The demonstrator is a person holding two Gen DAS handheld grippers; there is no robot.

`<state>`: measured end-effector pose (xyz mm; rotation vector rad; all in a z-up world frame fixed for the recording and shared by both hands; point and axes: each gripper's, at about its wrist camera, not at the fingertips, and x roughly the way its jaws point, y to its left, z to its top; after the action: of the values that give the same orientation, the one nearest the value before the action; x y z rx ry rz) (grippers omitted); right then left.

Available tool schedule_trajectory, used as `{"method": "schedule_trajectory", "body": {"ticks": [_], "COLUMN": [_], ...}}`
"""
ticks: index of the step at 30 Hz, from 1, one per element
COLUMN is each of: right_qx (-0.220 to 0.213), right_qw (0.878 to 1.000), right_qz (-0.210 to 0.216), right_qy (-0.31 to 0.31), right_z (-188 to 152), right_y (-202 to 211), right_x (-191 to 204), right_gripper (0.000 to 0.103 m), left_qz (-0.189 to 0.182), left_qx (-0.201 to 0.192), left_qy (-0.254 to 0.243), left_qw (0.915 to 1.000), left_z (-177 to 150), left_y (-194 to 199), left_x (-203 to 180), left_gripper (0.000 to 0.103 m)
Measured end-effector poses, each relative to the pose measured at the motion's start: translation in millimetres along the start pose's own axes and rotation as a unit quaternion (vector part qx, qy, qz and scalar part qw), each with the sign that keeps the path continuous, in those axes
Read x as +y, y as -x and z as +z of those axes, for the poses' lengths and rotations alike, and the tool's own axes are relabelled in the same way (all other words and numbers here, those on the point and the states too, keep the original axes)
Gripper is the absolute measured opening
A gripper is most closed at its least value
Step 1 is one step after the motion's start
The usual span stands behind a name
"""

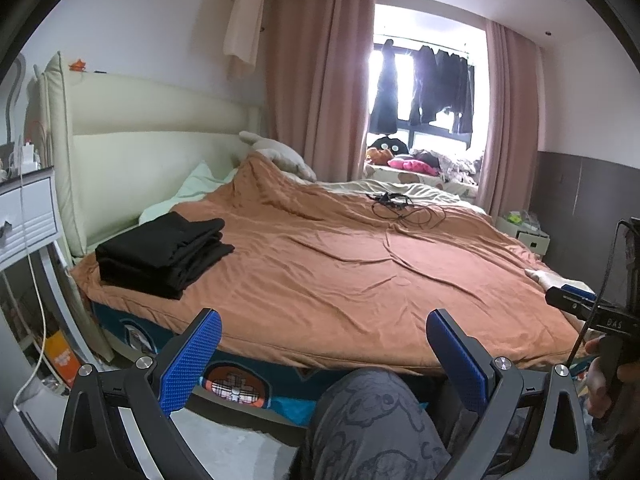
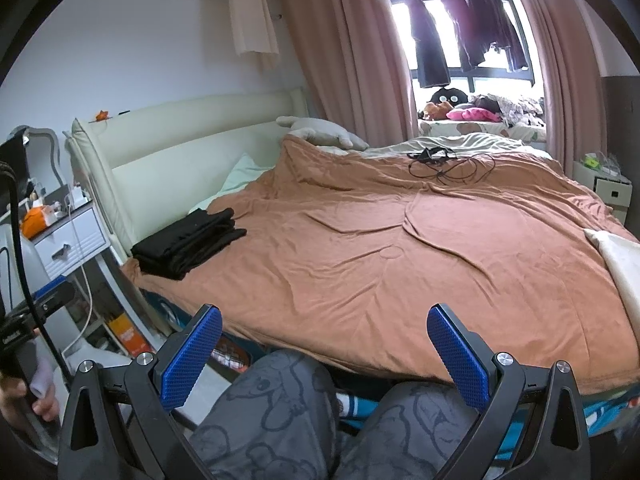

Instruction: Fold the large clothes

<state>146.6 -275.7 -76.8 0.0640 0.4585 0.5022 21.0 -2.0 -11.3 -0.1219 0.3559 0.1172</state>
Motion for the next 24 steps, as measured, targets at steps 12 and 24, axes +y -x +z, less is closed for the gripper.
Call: {"method": "schedule_trajectory", "body": {"ticks": [12,24], "right_qx": [-0.001,-0.001], "right_qw": [1.0,1.0], "right_qz": [-0.001,0.0], "right_qy": [0.002,0.0], "right_z": [0.8,0.5], "right_y": [0.1,1.4], "right_x": [-0.3,0.0], "right_gripper": [0.103,0.103], "left_qz": [0.006,0.007], "left_qx": [-0.002,-0.001], "left_qy": [0.003,0.003], "left_qw": [1.0,1.0], "left_z": [1.0,-0.5], "left_y": [1.3,1.6], "left_x": [3.6,4.5], "left_gripper": [0.103,0.103]}}
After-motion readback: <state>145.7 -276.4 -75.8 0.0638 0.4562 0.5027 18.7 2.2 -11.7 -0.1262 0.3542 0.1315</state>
